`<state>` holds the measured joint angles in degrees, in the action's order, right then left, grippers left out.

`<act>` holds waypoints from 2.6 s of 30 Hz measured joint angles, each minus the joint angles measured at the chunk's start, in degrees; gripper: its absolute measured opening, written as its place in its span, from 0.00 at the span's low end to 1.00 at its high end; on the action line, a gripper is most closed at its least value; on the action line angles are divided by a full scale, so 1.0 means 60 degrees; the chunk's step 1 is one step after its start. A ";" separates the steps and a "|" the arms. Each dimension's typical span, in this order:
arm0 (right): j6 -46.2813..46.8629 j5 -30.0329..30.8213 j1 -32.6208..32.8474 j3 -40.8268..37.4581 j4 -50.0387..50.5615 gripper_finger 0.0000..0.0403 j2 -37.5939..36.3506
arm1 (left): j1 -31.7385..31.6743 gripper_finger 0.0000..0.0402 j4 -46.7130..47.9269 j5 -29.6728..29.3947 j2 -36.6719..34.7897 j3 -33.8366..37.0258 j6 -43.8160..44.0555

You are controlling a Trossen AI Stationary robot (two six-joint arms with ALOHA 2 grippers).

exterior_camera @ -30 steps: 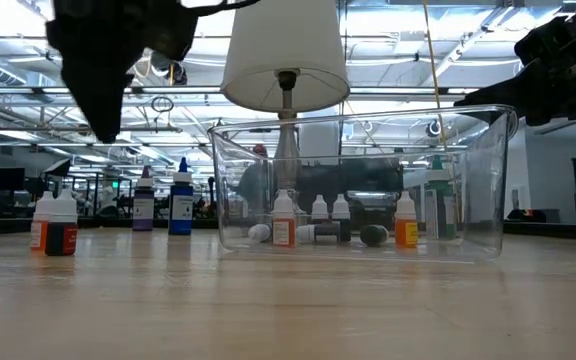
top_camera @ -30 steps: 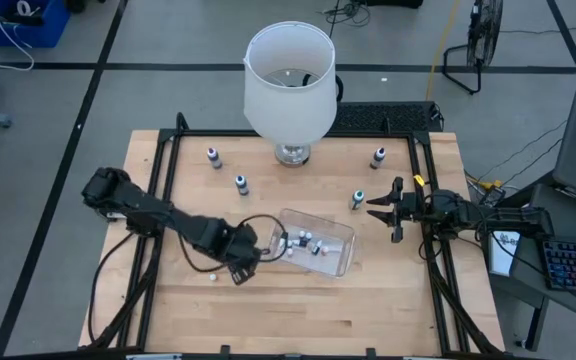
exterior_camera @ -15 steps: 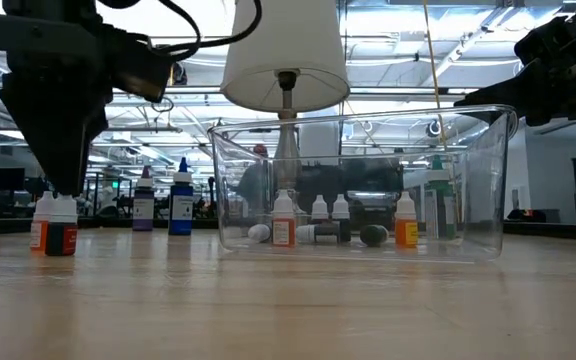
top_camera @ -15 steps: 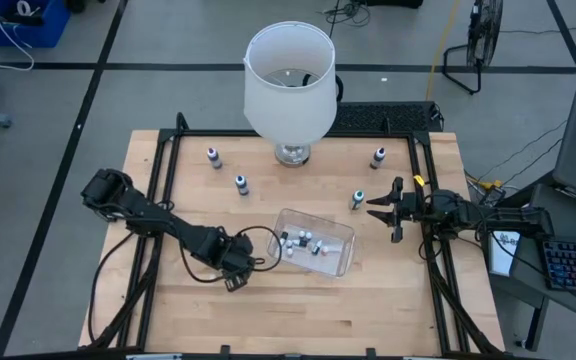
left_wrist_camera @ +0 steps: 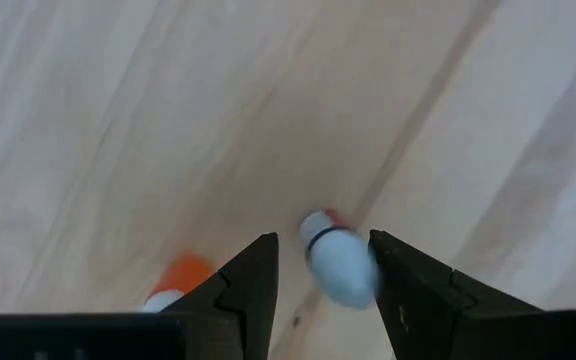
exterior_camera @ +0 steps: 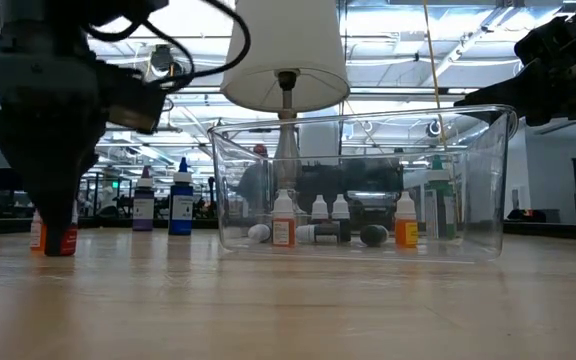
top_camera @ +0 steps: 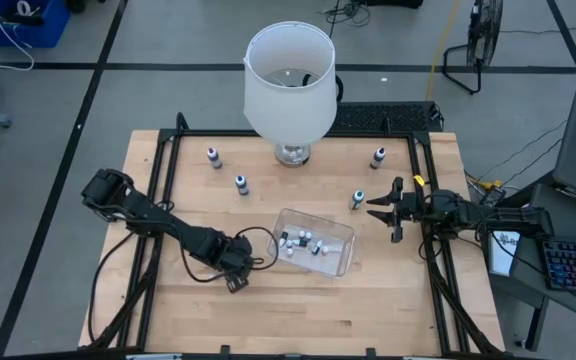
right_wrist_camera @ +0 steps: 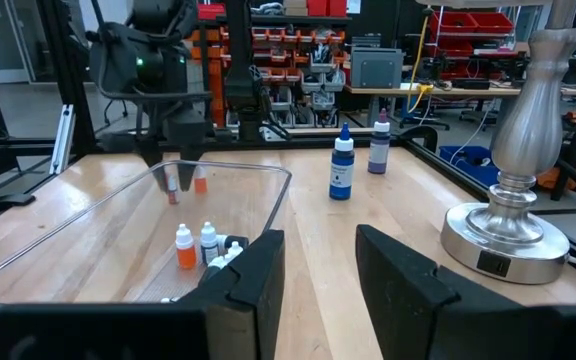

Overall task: Pick & Place food coloring
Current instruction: Put the red food coloring bottle into the transparent bin

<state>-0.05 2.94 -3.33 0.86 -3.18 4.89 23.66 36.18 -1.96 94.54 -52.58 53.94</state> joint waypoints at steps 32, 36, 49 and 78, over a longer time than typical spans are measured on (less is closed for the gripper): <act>0.0000 -0.0001 0.0002 0.0000 0.0000 0.28 0.0000 | -0.0341 0.16 -0.0125 -0.0133 0.0000 -0.1266 -0.2396; 0.0000 0.0000 0.0003 -0.0003 0.0000 0.28 0.0000 | -0.0643 0.16 0.0982 -0.0648 0.0000 -0.2972 -0.4055; 0.0000 -0.0003 0.0000 0.0000 0.0000 0.28 0.0001 | -0.1903 0.16 0.1967 -0.1055 0.0849 -0.5245 -0.7219; 0.0000 -0.0004 0.0000 0.0000 0.0003 0.28 0.0004 | -0.2546 0.42 0.1863 0.1076 0.3075 -0.5234 -0.6851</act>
<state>-0.05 2.92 -3.33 0.86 -3.16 4.91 8.38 47.36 4.49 112.99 -83.99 12.83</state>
